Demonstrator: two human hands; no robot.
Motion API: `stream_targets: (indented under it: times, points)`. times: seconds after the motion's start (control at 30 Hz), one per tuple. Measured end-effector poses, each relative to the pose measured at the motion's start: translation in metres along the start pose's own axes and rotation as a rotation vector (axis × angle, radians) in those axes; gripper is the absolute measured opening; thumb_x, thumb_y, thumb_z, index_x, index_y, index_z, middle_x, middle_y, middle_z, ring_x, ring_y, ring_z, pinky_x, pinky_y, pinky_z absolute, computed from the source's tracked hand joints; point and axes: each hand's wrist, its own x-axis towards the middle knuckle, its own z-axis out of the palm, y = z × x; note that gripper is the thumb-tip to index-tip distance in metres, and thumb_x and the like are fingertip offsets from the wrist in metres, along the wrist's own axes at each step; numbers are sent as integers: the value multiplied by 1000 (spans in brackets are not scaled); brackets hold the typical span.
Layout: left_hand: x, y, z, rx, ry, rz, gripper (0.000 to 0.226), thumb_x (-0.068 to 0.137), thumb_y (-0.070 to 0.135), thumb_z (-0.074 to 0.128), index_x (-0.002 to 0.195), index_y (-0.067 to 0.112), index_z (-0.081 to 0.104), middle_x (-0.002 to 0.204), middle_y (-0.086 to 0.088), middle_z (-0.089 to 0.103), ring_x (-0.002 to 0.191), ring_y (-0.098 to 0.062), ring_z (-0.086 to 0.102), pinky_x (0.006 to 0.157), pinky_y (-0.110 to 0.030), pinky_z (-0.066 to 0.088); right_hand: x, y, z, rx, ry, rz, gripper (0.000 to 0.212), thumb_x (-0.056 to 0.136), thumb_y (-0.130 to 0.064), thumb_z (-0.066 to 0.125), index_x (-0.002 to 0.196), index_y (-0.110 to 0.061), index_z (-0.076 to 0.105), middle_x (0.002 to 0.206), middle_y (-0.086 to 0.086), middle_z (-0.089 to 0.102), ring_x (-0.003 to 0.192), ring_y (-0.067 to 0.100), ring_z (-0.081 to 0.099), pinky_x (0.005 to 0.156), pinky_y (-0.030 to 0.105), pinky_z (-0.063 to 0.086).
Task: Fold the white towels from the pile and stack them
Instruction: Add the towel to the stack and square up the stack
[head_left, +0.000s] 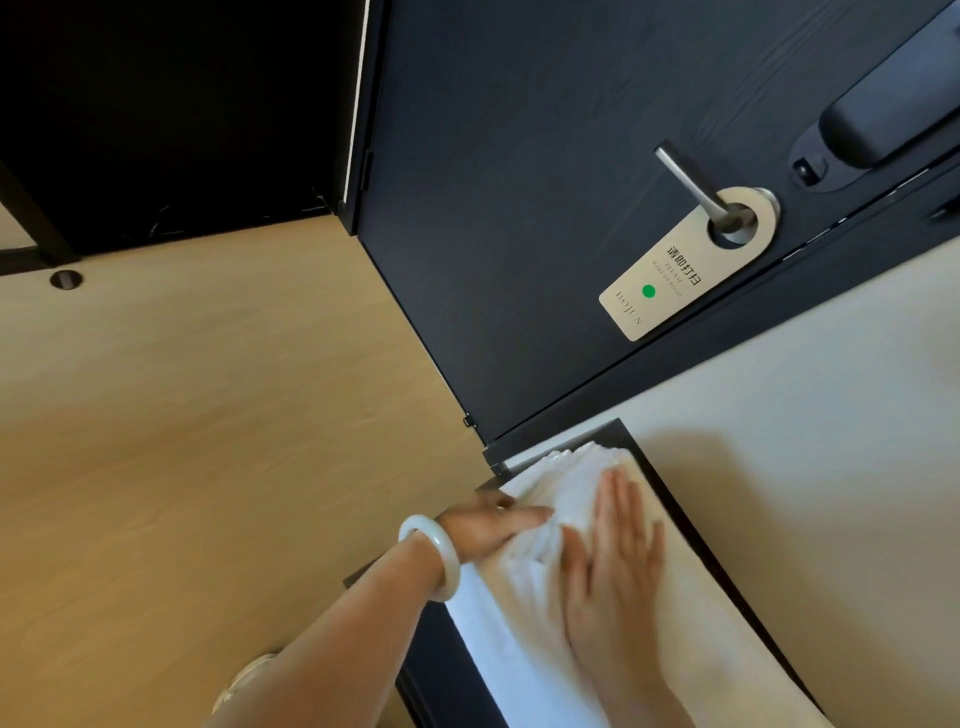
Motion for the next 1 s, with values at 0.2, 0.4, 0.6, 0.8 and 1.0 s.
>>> stream_targets:
  times: [0.2, 0.4, 0.6, 0.8, 1.0]
  points:
    - [-4, -20, -19, -217, -69, -49, 58, 84, 70, 54, 116, 24, 71, 116, 2, 71, 113, -16, 64, 110, -37, 40, 1, -10, 19, -125, -151, 35, 73, 98, -58, 1, 157, -16, 9, 165, -1, 8, 152, 19, 7, 123, 49, 13]
    - [-27, 8, -23, -223, 120, -65, 55, 98, 62, 32, 122, 27, 67, 131, 2, 60, 122, -23, 54, 113, -42, 32, 6, -9, 8, -55, -77, 165, 78, 89, -68, -8, 155, -27, -13, 162, -8, -15, 151, 16, -13, 121, 46, -12]
    - [-60, 34, 38, 966, 134, 639, 60, 91, 66, 11, 149, 51, 0, 162, 16, -4, 150, -18, -10, 118, -56, -9, -4, -6, 10, -76, -127, 369, 70, 103, -43, 22, 145, -22, -29, 159, -3, -27, 150, 25, -20, 120, 54, -8]
    - [-44, 21, -3, 1004, -14, 524, 54, 105, 44, 27, 141, 67, -6, 155, 23, -30, 151, -20, -6, 121, -47, 15, -38, 40, -10, -176, -232, 471, 60, 93, -52, -10, 141, -29, -39, 163, -4, -22, 150, 16, -18, 121, 46, -14]
    - [-39, 30, 14, 1326, 222, 549, 63, 103, 36, 29, 151, 46, -11, 157, -1, -33, 149, -35, -16, 121, -54, 3, -52, 73, -41, -329, -43, 579, 65, 99, -55, -4, 156, -26, 10, 163, 4, 19, 152, 24, 11, 121, 56, -3]
